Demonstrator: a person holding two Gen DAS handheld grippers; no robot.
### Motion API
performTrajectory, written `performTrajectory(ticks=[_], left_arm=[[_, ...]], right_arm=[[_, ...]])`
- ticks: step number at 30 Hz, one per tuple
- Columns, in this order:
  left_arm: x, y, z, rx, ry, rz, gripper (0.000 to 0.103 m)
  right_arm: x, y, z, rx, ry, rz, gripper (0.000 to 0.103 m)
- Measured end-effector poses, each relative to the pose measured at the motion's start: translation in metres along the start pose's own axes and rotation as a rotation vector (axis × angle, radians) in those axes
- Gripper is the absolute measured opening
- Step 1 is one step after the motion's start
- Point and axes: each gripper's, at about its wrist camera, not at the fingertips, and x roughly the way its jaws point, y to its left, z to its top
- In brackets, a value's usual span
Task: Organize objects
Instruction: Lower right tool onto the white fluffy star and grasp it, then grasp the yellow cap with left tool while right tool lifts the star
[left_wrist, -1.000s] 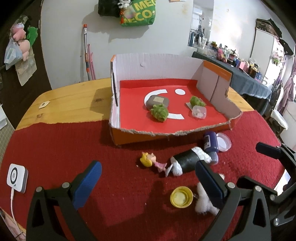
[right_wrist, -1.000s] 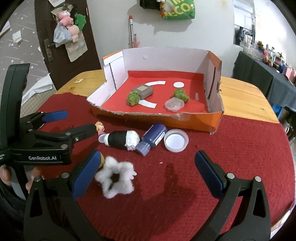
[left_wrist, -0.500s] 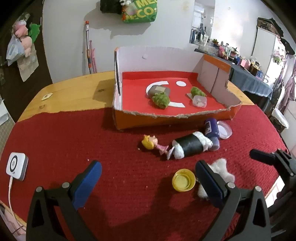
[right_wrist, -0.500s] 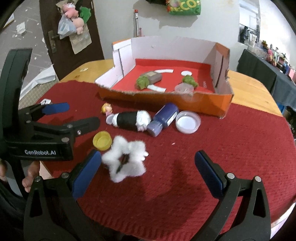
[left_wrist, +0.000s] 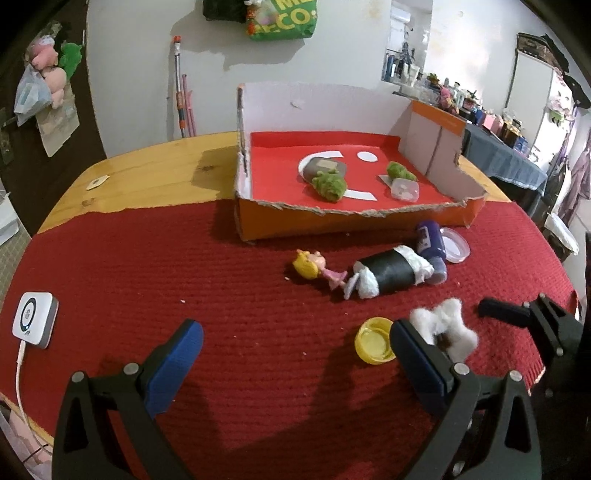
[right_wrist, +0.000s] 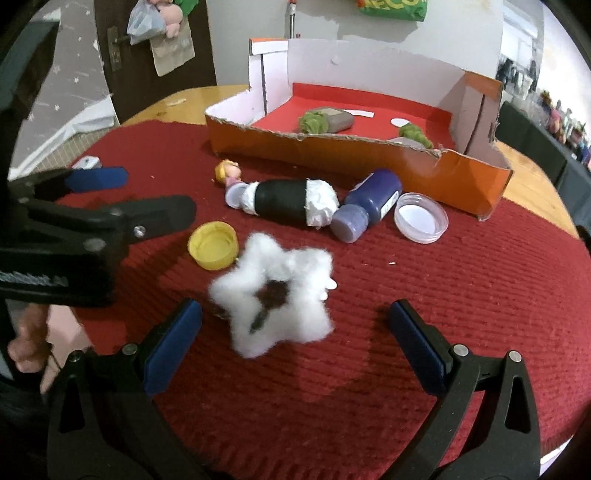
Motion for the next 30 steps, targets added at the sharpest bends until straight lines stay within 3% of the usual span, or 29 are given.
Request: performTrajectory(ticks=[8,14,17,22,26,30], left_arm=[[0.005,-0.013,-0.007,0.047,0.013,-0.025,0.103],[0.009,-0.018,-0.010,0.066,0.020,-0.038,0.103],[0.012,-0.022,-0.013,0.077,0.026,-0.046,0.103],[0.017,-0.027,-0.017,0.092,0.029,-0.042,0.099],[0.020,-0.029,-0.018,0.095,0.023,-0.036,0.091],[0.018,-0.030,-0.016,0.097,0.008,-0.041,0.068]], right_arm=[[-0.003,-0.043,-0.003,0.114,-0.015,-0.082,0.103],[0.000,-0.046,0.000,0.109,-0.026,-0.086,0.102],[0.000,-0.042,0.001,0.094,-0.037,-0.086,0.093],[-0.004,-0.043,0.003,0.097,-0.049,-0.071,0.059],[-0.005,-0.043,0.004,0.102,-0.052,-0.068,0.053],[-0.006,-0.043,0.003,0.110,-0.056,-0.061,0.050]])
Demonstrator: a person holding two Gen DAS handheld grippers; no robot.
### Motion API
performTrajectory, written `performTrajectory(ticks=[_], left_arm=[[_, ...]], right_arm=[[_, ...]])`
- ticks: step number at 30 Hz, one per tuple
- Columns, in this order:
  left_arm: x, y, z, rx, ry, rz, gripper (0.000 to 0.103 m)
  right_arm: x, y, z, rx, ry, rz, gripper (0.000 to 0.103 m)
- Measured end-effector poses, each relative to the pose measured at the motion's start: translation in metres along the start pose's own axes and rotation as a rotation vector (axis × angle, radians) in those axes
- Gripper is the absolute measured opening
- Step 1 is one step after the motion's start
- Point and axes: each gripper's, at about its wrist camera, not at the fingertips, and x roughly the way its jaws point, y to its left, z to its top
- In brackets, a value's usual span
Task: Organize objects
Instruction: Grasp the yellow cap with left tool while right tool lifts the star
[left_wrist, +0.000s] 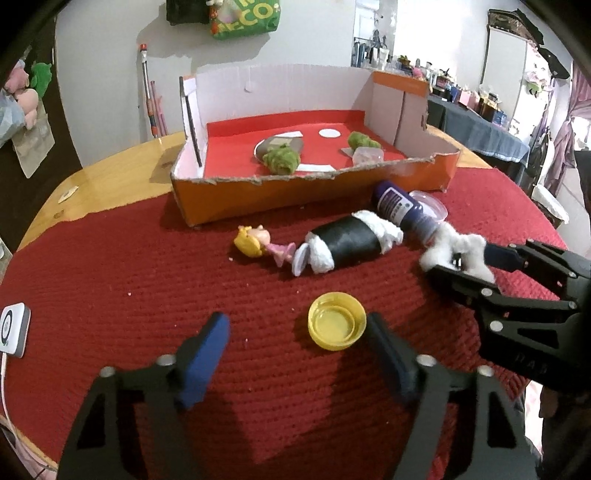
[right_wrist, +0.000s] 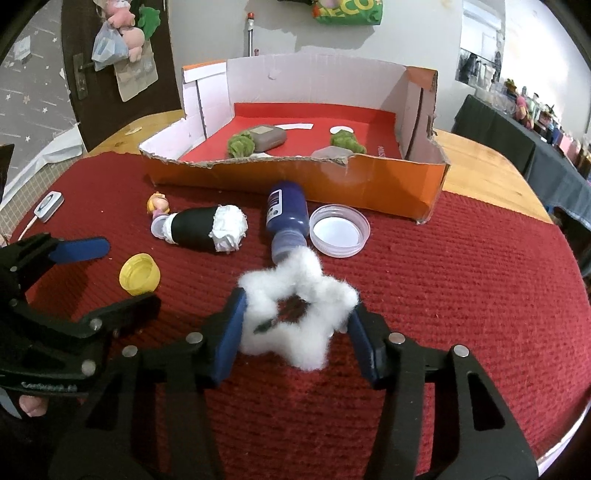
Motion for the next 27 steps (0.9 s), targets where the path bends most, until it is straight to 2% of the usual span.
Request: performTrajectory(ticks=[1,3,4,5,8,19,27], left_arm=[[0.000,0.000,0.001,-0.003,-0.001,-0.005,0.059],[-0.001,0.002,0.002,-0.012,-0.005,-0.011,0.048],[-0.002,0.004,0.003,-0.023,-0.007,-0.015,0.036],[-0.002,0.006,0.003,-0.031,-0.007,-0.021,0.032],[-0.004,0.011,0.004,-0.058,-0.008,-0.050,0.032],[-0.017,0.011,0.012,-0.055,-0.043,-0.066,0.031],[-0.019,0.009,0.015,-0.053,-0.045,-0.066,0.031]], right_arm=[[0.000,0.000,0.000,0.000,0.000,0.001,0.050],[-0.001,0.001,0.000,0.003,-0.001,0.011,0.049],[-0.002,0.001,0.000,0.004,-0.003,0.017,0.049],[-0.003,0.002,0.000,0.002,-0.004,0.020,0.049],[-0.008,0.005,0.002,0.002,-0.013,0.040,0.049],[-0.026,0.009,0.013,0.006,-0.059,0.083,0.049],[-0.023,0.010,0.012,0.009,-0.049,0.100,0.049]])
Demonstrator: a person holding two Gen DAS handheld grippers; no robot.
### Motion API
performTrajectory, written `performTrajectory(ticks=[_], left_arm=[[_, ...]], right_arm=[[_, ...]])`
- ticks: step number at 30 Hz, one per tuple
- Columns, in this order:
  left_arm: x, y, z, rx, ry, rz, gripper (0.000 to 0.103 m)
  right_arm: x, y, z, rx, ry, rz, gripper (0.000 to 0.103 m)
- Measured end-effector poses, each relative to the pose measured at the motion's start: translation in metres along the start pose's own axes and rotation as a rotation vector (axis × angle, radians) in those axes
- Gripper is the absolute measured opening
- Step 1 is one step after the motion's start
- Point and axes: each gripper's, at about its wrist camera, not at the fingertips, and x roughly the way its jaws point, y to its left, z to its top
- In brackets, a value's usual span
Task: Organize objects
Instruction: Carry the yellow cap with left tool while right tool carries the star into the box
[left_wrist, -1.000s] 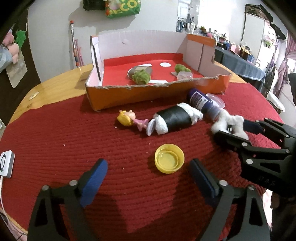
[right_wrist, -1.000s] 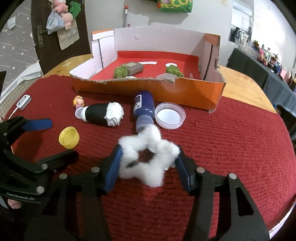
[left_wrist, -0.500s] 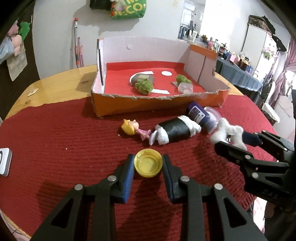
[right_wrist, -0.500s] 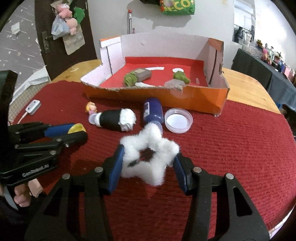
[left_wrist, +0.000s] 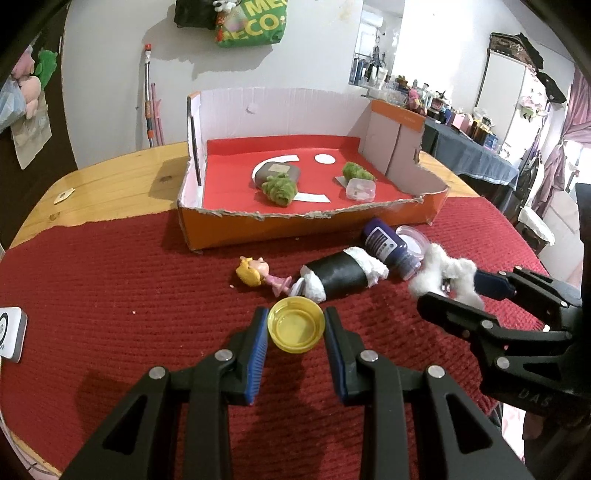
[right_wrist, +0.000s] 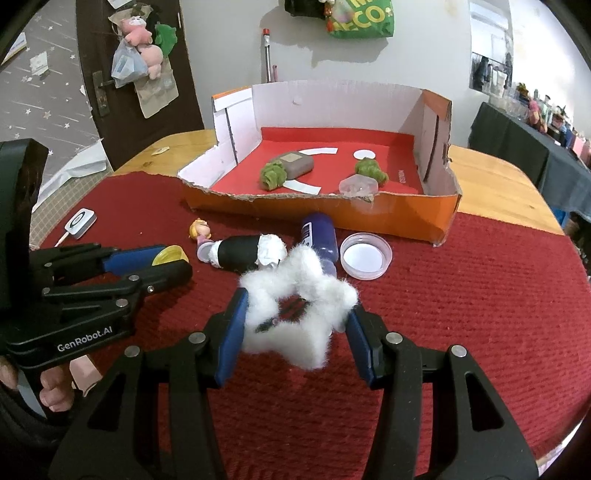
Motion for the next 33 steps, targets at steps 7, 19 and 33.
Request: performTrajectory(ticks=[7,19,33], left_arm=[[-0.004,-0.001,0.007,0.005,-0.017,-0.006,0.031],[-0.007,-0.003,0.034,0.019,-0.048,-0.019,0.031],[0.001,0.000,0.073,0.034,-0.059,-0.026,0.032]], right_arm=[[-0.006,0.001,0.005,0.001,-0.011,0.022,0.049],[-0.014,0.000,0.027,-0.008,-0.036,0.059,0.049],[-0.005,-0.009,0.064,-0.015,-0.022,0.075,0.049]])
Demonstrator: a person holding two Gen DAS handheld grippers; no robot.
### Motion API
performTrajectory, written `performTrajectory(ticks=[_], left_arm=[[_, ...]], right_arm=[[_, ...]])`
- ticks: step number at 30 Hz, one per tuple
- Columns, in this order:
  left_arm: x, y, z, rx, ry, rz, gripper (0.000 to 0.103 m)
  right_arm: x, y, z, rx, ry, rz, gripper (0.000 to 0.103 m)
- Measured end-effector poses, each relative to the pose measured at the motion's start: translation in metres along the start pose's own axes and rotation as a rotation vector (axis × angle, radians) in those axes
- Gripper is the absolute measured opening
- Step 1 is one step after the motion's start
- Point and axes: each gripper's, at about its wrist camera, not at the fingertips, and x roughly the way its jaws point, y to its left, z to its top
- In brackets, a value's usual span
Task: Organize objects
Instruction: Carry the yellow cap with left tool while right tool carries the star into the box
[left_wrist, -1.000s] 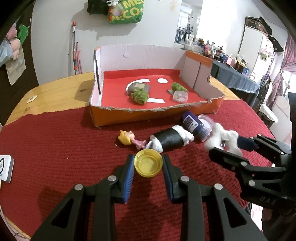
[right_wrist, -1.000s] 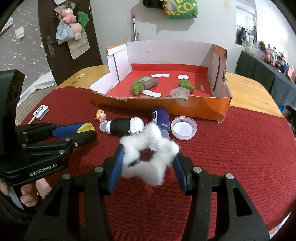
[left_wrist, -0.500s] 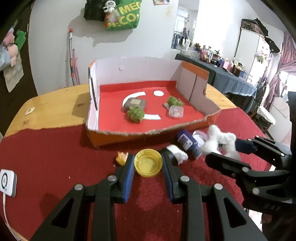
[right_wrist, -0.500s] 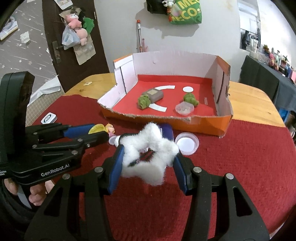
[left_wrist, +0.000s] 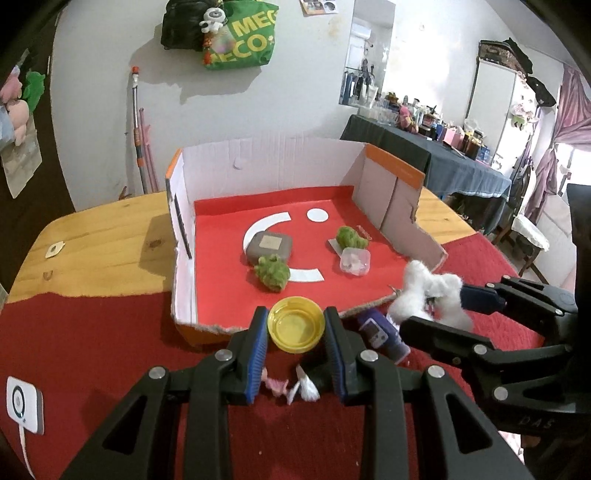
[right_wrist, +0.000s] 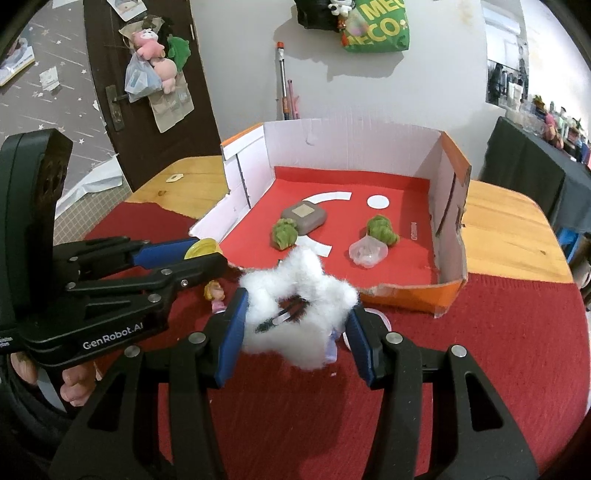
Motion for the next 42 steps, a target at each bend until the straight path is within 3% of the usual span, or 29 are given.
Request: performTrajectory(ticks=[8,25,42], left_arm=[[0.015,0.006,0.018,0.004,0.034,-0.002,0.032],[0.075,0.015,0.032,0.034,0.223,-0.067,0.032],[0.102,0.024,0.030,0.013,0.270,-0.063,0.032]], right_arm=[[0.018,-0.011,0.019,0.013,0.047,0.024,0.049],[0.075,-0.037,0.042,0.034,0.209,0.075,0.049],[0.104,-0.049,0.040,0.046,0.287,0.087,0.049]])
